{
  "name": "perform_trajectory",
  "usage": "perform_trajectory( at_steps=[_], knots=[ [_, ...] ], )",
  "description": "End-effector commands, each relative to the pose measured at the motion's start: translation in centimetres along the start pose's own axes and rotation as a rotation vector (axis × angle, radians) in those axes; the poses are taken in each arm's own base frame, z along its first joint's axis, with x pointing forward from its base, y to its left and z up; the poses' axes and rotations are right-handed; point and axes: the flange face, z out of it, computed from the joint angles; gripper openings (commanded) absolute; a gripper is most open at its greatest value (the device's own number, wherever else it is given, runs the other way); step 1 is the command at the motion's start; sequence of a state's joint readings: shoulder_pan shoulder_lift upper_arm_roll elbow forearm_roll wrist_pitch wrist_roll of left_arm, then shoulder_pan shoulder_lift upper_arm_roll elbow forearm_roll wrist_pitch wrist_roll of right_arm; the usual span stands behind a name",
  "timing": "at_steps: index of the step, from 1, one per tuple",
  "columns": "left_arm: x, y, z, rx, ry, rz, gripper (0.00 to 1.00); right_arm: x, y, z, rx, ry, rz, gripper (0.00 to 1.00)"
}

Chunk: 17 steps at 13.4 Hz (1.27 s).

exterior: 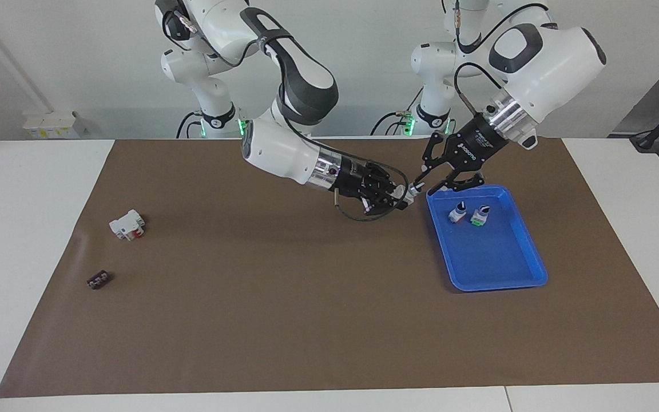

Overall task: Turn and place switch with both arms
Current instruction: 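Close the left gripper on the switch end beside the right gripper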

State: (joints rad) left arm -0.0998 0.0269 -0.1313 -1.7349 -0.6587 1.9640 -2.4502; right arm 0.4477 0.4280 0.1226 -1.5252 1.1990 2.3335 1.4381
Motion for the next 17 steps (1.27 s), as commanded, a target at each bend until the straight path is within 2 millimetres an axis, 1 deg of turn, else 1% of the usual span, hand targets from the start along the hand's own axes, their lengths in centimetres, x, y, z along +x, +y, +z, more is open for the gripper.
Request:
perform_trajectory(
  at_steps=[1, 3, 5, 8, 14, 16, 17],
  knots=[
    [0.49, -0.95, -0.07, 0.024, 0.002, 0.067, 0.06, -0.2, 0.49, -0.57, 0.015, -0.014, -0.018, 0.0],
    [0.47, -0.93, -0.1, 0.022, -0.001, 0.069, 0.06, -0.13, 0.52, -0.54, 0.014, -0.013, -0.017, 0.0],
    [0.4, -0.9, -0.08, 0.016, -0.007, 0.072, 0.08, -0.06, 0.42, -0.58, 0.016, -0.013, -0.016, 0.0],
    [0.27, -0.9, -0.02, 0.01, -0.014, 0.076, 0.2, -0.15, 0.43, -0.64, 0.017, -0.014, -0.017, 0.0],
    [0.07, -1.1, 0.07, 0.005, -0.021, 0.081, 0.2, -0.06, 0.42, -0.58, 0.016, -0.013, -0.016, 0.0],
    [0.04, -1.21, 0.09, 0.006, -0.018, 0.09, 0.16, -0.06, 0.42, -0.58, 0.016, -0.013, -0.016, 0.0],
    [-0.09, -1.45, 0.29, 0.007, -0.016, 0.11, 0.09, -0.06, 0.42, -0.58, 0.016, -0.013, -0.016, 0.0]
  ],
)
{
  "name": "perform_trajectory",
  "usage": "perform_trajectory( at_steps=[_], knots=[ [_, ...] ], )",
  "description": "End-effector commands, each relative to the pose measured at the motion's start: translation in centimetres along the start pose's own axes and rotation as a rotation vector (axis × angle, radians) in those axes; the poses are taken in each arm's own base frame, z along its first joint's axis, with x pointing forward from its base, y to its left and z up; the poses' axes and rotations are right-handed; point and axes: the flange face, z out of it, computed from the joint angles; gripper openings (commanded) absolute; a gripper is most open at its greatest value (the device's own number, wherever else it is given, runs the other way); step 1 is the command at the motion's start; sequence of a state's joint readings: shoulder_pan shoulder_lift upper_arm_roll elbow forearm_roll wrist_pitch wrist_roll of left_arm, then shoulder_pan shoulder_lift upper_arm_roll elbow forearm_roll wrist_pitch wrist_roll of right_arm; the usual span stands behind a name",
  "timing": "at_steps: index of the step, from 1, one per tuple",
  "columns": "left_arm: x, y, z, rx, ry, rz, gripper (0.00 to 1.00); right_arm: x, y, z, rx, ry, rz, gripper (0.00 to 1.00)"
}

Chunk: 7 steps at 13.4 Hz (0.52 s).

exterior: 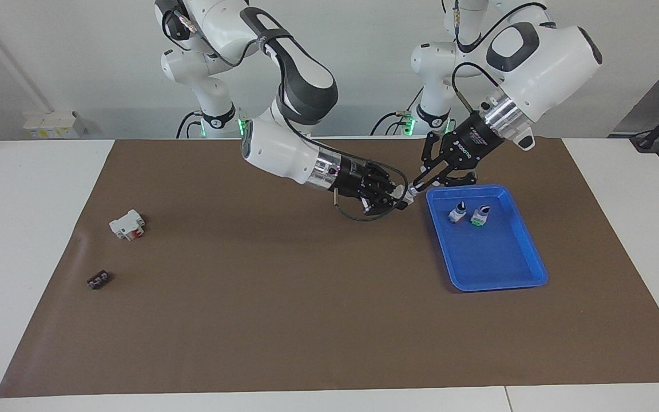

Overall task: Turn and place switch with both arms
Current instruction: 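Close the left gripper on the switch end beside the right gripper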

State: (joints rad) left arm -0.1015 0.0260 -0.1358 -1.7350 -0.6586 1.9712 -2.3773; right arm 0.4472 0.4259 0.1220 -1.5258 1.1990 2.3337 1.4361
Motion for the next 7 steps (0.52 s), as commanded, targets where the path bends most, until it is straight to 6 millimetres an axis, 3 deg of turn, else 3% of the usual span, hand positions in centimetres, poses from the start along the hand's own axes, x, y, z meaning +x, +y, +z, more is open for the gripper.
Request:
perform_trajectory(
  at_steps=[1, 7],
  knots=[
    [-0.23, -1.55, 0.37, 0.012, -0.014, 0.06, 0.0, 0.0, 0.43, -0.47, 0.014, -0.013, -0.013, 0.0],
    [-0.43, -2.3, 0.69, 0.023, -0.002, 0.247, 0.0, 0.0, 0.43, -0.47, 0.014, -0.013, -0.013, 0.0]
  ],
)
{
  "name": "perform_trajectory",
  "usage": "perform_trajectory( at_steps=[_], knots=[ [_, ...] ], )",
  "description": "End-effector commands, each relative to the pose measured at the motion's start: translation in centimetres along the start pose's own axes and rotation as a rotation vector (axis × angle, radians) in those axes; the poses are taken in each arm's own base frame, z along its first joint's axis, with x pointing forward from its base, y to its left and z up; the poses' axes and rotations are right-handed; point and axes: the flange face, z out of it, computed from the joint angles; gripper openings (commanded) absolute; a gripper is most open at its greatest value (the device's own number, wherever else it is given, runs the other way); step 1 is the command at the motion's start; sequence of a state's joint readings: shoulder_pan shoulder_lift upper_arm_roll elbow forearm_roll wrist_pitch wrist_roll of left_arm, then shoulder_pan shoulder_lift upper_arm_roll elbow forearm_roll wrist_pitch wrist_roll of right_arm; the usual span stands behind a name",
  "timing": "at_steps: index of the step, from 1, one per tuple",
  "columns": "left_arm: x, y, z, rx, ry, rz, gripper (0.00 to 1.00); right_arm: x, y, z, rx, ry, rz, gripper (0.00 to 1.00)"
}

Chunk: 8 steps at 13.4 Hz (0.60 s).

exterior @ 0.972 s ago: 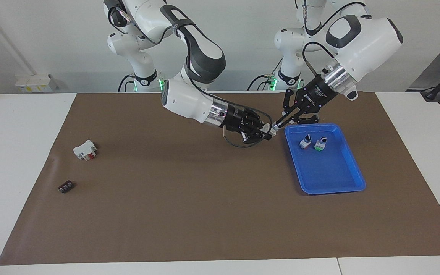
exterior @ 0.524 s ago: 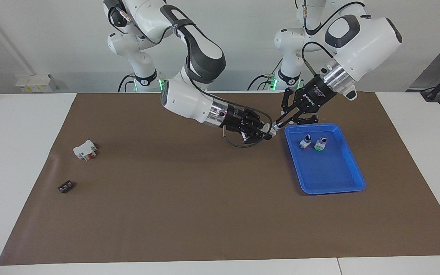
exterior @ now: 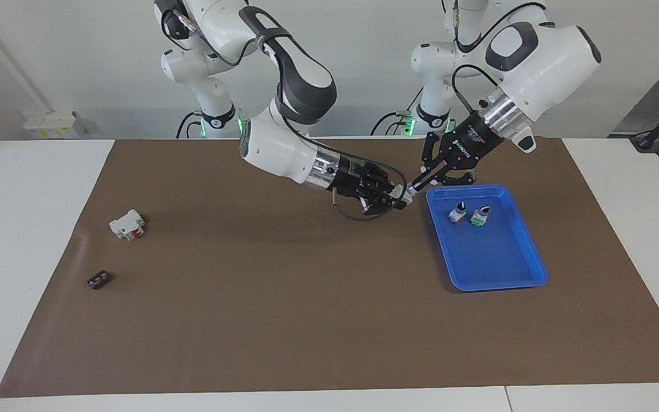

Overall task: Turn and place switch with both arms
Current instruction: 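Close the left gripper on the switch end beside the right gripper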

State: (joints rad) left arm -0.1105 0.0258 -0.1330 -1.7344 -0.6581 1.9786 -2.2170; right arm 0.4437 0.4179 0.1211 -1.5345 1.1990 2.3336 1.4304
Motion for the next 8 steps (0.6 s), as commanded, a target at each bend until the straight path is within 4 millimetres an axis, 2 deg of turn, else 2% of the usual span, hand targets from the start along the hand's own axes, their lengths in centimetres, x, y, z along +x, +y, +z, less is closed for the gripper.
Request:
perform_trajectory(
  at_steps=[1, 2, 8],
  knots=[
    [-0.7, -2.4, 0.7, 0.033, 0.001, 0.171, 0.0, -0.1, 0.4, -0.1, 0.011, -0.014, -0.009, 0.0],
    [-1.1, -3.2, 1.3, 0.043, 0.004, 0.257, 0.0, -0.1, 0.4, -0.1, 0.011, -0.014, -0.009, 0.0],
    [-1.3, -4.1, 1.9, 0.067, 0.004, 0.724, 0.0, -0.1, 0.4, -0.1, 0.011, -0.014, -0.008, 0.0]
  ],
)
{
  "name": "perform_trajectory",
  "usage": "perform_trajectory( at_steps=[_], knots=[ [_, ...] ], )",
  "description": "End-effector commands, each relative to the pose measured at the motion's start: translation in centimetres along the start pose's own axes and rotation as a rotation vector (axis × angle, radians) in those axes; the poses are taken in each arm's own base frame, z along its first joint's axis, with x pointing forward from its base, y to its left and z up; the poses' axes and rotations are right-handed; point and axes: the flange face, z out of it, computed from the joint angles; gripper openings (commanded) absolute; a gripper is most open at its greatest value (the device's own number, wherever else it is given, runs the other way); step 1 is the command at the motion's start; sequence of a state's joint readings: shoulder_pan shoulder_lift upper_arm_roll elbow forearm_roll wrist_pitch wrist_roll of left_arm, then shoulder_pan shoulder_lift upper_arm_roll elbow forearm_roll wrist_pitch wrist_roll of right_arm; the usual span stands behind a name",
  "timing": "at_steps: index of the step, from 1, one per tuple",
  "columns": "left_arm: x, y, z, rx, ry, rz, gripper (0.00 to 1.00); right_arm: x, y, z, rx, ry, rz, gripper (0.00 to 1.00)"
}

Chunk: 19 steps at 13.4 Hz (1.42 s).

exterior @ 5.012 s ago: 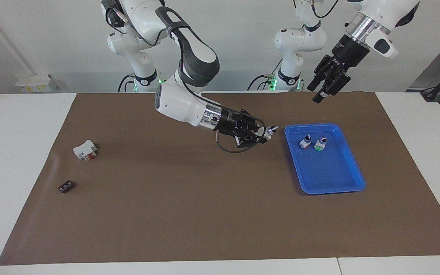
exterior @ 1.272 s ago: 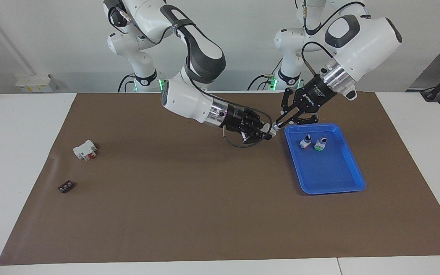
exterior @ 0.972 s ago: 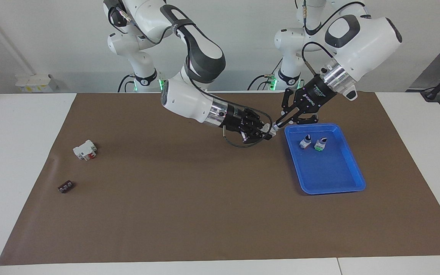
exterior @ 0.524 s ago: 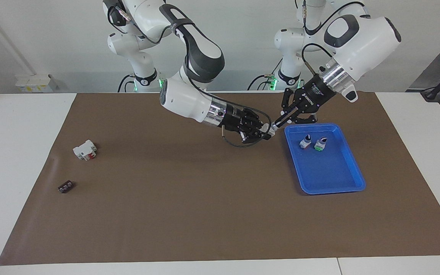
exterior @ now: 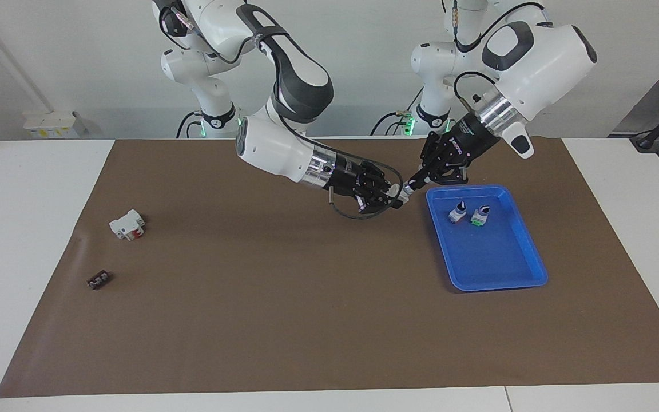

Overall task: Turn and place switch with both arms
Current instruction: 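Close the left gripper on the switch end beside the right gripper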

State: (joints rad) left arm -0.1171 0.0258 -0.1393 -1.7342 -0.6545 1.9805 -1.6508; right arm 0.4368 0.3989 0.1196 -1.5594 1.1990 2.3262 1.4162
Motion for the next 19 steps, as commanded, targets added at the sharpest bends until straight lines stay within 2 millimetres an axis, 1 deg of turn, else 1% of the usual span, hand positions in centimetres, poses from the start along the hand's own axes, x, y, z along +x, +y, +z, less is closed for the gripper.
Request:
perform_trajectory(
  at_steps=[1, 4, 6, 7, 9, 10, 12, 13, 19],
  knots=[
    [-2.8, -2.5, 1.5, 0.062, -0.016, 0.202, 0.0, -0.3, 0.2, 0.5, 0.014, -0.019, -0.001, 0.0],
    [-3.1, -3.0, 2.0, 0.067, -0.009, 0.394, 0.0, -0.4, 0.2, 0.5, 0.015, -0.02, -0.002, 0.0],
    [-2.9, -3.2, 2.2, 0.091, 0.045, 0.609, 0.0, -0.3, 0.2, 0.5, 0.014, -0.019, -0.001, 0.0],
    [-2.9, -3.8, 2.6, 0.122, 0.042, 0.65, 0.0, -0.3, 0.2, 0.5, 0.014, -0.019, -0.001, 0.0],
    [-2.6, -4.2, 2.9, 0.146, 0.038, 0.846, 0.0, -0.3, 0.2, 0.5, 0.014, -0.019, -0.001, 0.0],
    [-2.2, -4.8, 3.1, 0.161, 0.043, 0.909, 0.0, -0.4, 0.2, 0.5, 0.015, -0.02, -0.002, 0.0],
    [-1.7, -5.2, 3.5, 0.18, 0.046, 1.006, 0.0, -0.4, 0.2, 0.5, 0.015, -0.02, -0.002, 0.0],
    [-1.8, -5.4, 3.4, 0.184, 0.041, 1.059, 0.0, -0.3, 0.2, 0.5, 0.014, -0.019, -0.001, 0.0],
    [-0.4, -6.4, 3.6, 0.232, 0.007, 1.308, 0.0, -0.3, 0.2, 0.5, 0.014, -0.019, 0.001, 0.0]
  ],
)
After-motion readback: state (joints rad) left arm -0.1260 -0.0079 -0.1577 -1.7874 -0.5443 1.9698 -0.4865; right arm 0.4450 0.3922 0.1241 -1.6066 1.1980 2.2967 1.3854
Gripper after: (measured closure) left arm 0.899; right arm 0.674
